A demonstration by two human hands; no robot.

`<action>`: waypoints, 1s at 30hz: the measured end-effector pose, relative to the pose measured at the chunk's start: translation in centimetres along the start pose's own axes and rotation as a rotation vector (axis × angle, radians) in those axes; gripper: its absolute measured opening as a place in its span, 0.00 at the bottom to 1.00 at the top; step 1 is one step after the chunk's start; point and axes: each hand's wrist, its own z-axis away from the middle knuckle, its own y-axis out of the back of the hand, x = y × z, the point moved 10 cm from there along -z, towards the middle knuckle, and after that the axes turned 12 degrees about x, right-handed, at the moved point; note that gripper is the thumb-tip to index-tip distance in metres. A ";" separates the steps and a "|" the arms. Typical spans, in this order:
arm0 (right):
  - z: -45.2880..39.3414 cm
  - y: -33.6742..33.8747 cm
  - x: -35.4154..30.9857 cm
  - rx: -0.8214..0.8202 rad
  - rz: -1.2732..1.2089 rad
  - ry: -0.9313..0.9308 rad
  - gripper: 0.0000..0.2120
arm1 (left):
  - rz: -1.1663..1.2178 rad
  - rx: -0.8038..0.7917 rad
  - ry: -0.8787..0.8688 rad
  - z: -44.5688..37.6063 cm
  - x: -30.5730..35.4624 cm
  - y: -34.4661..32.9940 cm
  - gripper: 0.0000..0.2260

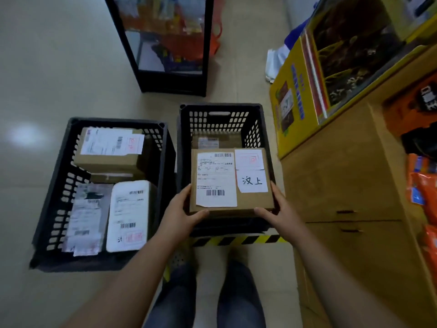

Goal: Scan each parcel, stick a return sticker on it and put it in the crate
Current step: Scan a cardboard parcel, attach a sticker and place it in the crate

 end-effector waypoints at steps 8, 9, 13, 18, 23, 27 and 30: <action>-6.3 -2.6 6.2 -0.172 0.079 -0.064 0.40 | -0.051 0.014 0.215 -2.6 -5.5 -6.0 0.36; -7.1 -3.1 6.9 -0.187 0.082 -0.072 0.40 | -0.059 0.019 0.241 -3.2 -6.3 -6.3 0.36; -9.7 -5.4 9.6 -0.197 0.099 -0.080 0.39 | -0.089 0.011 0.325 -5.1 -9.5 -7.9 0.37; -11.5 -8.2 12.8 -0.195 0.129 -0.127 0.37 | -0.147 0.001 0.372 -7.4 -13.0 -9.5 0.37; -13.8 -10.6 14.2 -0.185 0.120 -0.154 0.40 | -0.216 0.007 0.398 -10.1 -15.3 -10.7 0.37; -15.3 -11.9 15.6 -0.190 0.166 -0.186 0.46 | -0.301 0.005 0.412 -11.7 -17.0 -12.0 0.41; -15.5 -12.9 17.0 -0.201 0.204 -0.180 0.50 | -0.370 -0.022 0.397 -11.9 -18.1 -13.1 0.41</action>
